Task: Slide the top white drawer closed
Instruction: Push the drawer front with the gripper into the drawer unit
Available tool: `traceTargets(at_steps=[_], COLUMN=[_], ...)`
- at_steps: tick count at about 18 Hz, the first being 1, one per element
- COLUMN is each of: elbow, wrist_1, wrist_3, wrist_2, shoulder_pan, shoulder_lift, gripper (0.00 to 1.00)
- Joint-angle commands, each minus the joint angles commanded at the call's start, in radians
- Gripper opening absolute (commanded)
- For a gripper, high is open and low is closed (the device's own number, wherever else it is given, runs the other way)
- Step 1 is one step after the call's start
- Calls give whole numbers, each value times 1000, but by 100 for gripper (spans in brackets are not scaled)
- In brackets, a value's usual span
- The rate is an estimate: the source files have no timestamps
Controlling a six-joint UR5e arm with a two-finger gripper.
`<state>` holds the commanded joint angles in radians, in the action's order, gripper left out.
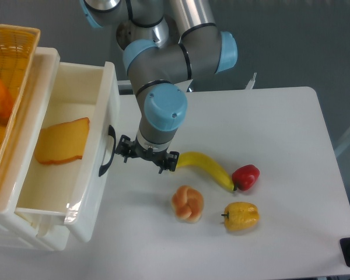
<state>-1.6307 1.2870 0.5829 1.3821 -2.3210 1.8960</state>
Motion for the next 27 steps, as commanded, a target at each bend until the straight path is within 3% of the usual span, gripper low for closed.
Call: traceTargets(at_steps=[10,27], elbow=[-2,-3], wrist_1=[-2,-11], wrist_3=[3,2], wrist_2=[5,11], shoulder_pan=[64,111], shoulder_lift=[-9,-8], gripper=[100,100])
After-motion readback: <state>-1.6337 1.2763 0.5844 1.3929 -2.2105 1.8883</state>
